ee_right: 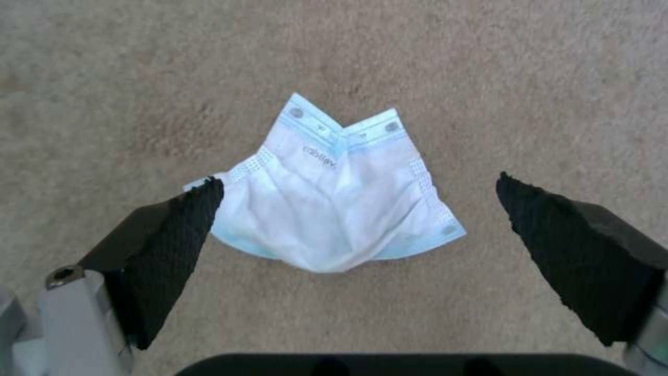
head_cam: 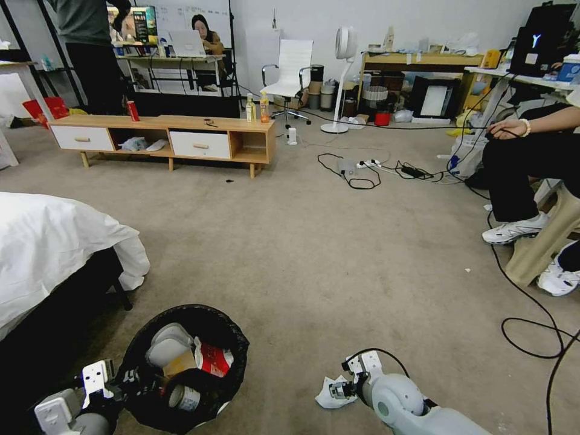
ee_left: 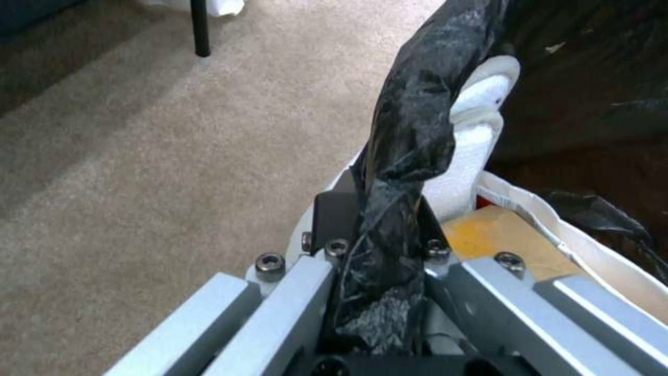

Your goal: Pick up the trash bin and place the garbage on the floor into it.

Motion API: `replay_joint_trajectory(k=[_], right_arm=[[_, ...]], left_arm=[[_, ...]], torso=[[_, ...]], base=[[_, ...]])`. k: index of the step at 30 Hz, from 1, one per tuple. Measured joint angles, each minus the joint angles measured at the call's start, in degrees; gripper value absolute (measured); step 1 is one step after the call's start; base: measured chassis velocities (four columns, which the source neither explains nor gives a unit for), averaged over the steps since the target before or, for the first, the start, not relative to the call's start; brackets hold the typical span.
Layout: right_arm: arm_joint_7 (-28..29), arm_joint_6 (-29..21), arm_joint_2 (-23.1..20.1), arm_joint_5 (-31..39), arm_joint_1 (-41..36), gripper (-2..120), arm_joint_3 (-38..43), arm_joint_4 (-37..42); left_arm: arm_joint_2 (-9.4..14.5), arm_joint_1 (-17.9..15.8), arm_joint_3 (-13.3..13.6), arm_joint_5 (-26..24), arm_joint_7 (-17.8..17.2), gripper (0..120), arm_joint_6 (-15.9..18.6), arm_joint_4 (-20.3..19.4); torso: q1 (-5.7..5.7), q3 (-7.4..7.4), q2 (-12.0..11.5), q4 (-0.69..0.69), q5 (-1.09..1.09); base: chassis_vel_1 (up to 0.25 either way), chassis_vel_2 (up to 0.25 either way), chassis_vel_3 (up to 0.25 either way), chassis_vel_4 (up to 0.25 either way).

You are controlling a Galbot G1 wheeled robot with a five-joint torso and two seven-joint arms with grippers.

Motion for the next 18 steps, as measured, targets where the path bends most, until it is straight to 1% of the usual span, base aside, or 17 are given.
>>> replay_joint_trajectory(k=[5,18], right_arm=[[-0.73,1.51,1.16,-0.74,0.69,100,-0.78,-2.76],[-2.41,3.93,3.24,-2.60,1.47,100,-2.31,-6.60]], left_arm=[[-0.06,0.09,-0.02,0.00,0.03,2,-0.09,0.02],[-0.21,0.19,-0.02,0.06,0.06,2,-0.11,-0.07]], torso=[[0.00,0.00,0.00,0.00,0.00],[0.00,0.00,0.00,0.00,-0.01]], base=[[0.000,0.000,0.000,0.000],[0.000,0.000,0.000,0.000]])
